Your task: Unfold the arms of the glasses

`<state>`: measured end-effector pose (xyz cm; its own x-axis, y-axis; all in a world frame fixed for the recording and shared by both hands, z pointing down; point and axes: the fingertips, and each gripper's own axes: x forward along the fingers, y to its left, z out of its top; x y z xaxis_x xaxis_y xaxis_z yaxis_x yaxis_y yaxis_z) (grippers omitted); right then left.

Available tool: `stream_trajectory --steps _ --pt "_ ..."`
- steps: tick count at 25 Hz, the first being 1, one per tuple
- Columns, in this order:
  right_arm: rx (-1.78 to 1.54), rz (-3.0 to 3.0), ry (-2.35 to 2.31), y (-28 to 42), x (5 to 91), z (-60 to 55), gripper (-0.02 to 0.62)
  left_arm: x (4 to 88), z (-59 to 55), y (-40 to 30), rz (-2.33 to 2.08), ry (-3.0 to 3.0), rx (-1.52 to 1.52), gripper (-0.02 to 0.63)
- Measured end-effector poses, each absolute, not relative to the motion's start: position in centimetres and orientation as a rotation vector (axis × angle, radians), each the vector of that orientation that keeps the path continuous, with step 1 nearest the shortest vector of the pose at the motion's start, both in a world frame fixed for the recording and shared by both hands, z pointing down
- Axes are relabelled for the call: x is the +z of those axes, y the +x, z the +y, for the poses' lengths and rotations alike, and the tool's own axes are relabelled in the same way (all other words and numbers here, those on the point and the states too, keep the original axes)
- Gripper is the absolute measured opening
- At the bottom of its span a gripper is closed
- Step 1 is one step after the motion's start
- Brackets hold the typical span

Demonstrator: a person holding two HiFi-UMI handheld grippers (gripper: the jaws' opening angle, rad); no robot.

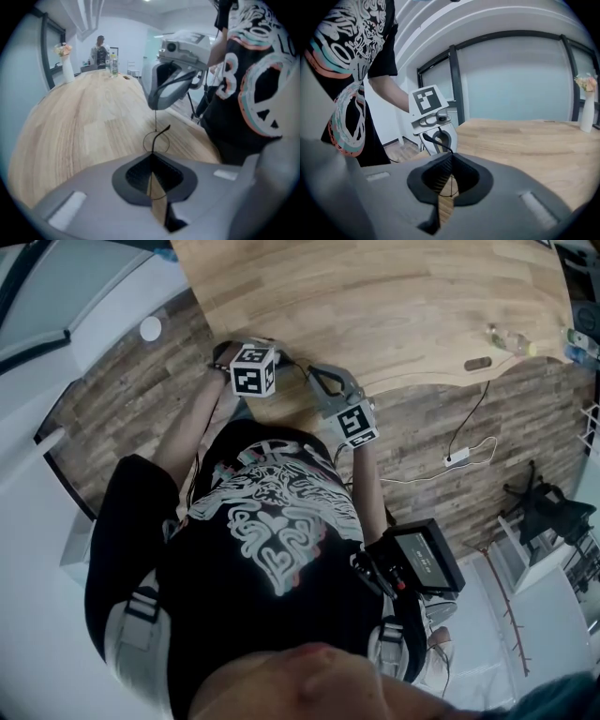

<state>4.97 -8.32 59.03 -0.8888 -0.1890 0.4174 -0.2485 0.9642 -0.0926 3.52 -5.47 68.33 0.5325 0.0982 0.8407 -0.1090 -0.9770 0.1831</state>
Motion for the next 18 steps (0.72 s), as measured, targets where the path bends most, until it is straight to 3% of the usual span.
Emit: stream_trajectory --steps 18 --pt "0.551 -2.795 0.552 8.9 56.6 -10.0 -0.002 59.9 -7.8 2.0 -0.472 2.468 0.506 -0.011"
